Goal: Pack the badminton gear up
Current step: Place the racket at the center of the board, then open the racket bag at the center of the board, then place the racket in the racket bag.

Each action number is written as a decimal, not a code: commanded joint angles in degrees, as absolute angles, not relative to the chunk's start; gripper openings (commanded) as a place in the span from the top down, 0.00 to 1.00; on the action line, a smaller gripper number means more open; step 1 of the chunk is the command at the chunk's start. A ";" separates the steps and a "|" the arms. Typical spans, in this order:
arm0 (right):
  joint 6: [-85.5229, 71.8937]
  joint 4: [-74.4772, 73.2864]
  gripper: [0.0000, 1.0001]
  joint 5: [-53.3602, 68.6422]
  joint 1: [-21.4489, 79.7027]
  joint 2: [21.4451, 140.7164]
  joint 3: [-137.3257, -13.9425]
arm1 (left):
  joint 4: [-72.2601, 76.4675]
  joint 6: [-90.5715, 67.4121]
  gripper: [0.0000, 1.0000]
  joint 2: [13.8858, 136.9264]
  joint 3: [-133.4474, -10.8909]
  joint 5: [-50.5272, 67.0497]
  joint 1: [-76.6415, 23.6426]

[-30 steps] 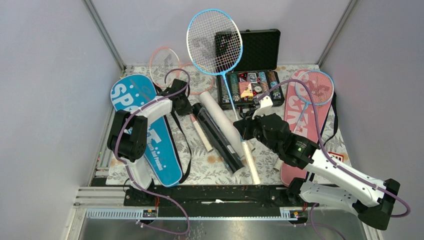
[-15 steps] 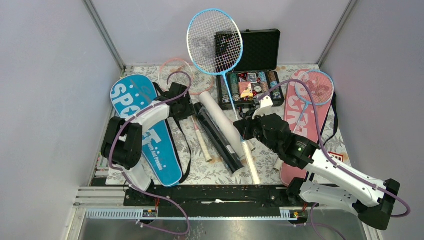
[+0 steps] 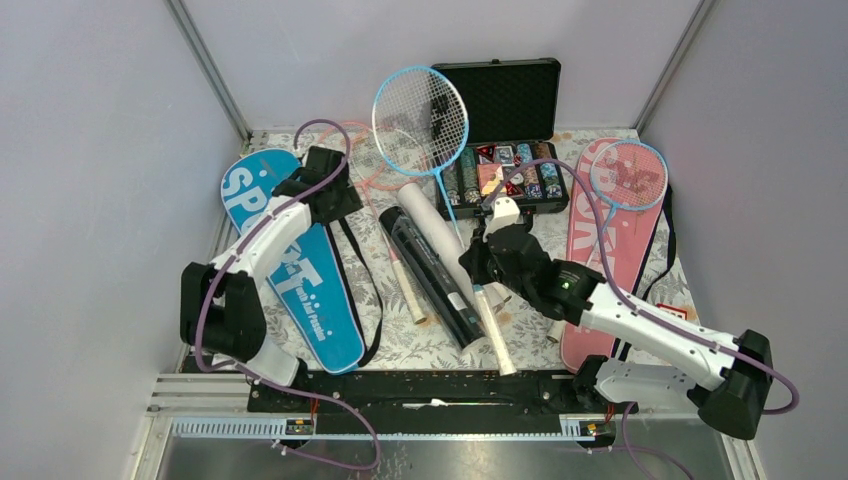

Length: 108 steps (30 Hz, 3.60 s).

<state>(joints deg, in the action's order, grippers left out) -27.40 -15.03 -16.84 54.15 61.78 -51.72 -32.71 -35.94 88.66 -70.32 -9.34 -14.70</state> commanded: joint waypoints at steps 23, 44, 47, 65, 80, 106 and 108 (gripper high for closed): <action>-27.31 -7.56 1.00 -15.82 54.05 58.74 -50.90 | -35.95 -33.49 0.99 110.97 -79.39 -12.66 -4.75; -22.10 -16.44 1.00 -4.13 56.39 73.26 -57.98 | -36.56 -29.59 1.00 89.27 -69.90 -1.56 -4.78; -21.25 -17.73 1.00 -3.96 59.13 76.84 -60.37 | -36.56 -29.93 1.00 87.23 -69.06 -1.07 -4.75; -22.04 -20.60 1.00 -13.04 63.28 82.54 -61.54 | -37.57 -29.25 1.00 82.95 -67.07 2.46 -4.75; -19.68 -15.38 1.00 -8.09 63.57 81.38 -59.71 | -37.72 -29.87 1.00 81.78 -67.59 5.70 -4.75; -27.24 5.95 1.00 -12.06 64.07 106.65 -77.71 | -31.56 -42.11 1.00 70.25 -57.01 20.07 -4.66; -27.93 7.04 1.00 -13.99 64.07 107.96 -78.46 | -29.81 -43.88 1.00 69.49 -55.65 21.57 -4.66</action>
